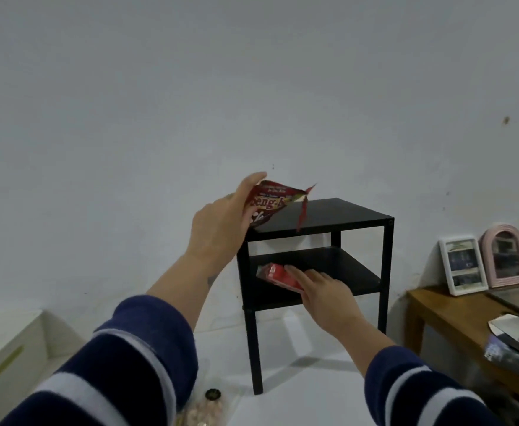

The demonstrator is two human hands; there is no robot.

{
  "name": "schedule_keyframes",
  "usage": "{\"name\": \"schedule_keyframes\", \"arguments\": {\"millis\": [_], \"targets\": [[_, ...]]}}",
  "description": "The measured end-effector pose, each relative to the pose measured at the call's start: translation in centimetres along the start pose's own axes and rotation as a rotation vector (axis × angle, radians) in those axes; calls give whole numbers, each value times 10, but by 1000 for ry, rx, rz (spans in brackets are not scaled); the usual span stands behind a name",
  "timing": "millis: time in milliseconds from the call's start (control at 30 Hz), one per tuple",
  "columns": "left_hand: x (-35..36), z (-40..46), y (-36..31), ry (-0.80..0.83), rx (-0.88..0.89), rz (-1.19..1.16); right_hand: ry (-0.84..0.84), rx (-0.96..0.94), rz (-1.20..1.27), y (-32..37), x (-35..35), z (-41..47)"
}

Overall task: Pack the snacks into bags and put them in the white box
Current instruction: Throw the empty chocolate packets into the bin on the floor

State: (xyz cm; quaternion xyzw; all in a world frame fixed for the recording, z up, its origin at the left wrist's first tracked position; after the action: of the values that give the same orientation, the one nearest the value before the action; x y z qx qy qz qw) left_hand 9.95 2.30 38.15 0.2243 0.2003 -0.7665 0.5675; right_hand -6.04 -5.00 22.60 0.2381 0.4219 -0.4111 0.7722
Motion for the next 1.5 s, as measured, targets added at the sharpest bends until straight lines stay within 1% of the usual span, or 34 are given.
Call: {"name": "schedule_keyframes", "arguments": {"millis": [100,200,367,433,533,733,867,1000,1100,1267,1367,1500], "targets": [[-46,-24,12,-29,-73,-79,-28,100,120,32,-32,-14],[-90,-53,34,-56,-206,-203,-9,149,241,70,-56,-25],[-156,-117,79,-34,-500,-480,-23,111,421,137,-77,-32],[-184,-149,94,-42,-617,-512,-26,84,513,165,-83,-37],[-227,-202,110,-96,-758,-523,-2,23,650,210,-89,-47],[-318,-321,115,-198,-939,-458,117,-139,849,310,-83,-83],[-380,-401,106,-254,-1061,-273,225,-269,935,385,-84,-125],[-453,-472,95,-349,-1165,-113,321,-416,1016,472,-98,-165],[-511,-518,87,-396,-1205,17,377,-531,1074,542,-111,-191],[-600,-598,85,-467,-1269,245,485,-624,1167,659,-123,-228],[-650,-648,98,-507,-1307,311,555,-681,1209,733,-127,-249],[-710,-704,120,-505,-1338,422,607,-716,1235,832,-127,-277]]}}
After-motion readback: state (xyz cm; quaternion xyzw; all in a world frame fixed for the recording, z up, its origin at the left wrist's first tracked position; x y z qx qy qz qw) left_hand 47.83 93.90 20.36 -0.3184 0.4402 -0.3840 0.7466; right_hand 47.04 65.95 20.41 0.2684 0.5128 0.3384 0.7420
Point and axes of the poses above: each hand's wrist, its own z-axis towards the middle knuckle, its own x-axis out of the palm, y = z × x, the point moved 6 cm from there along z, towards the middle knuckle, and after that the axes turned 3 degrees about z, right-handed, at the moved point
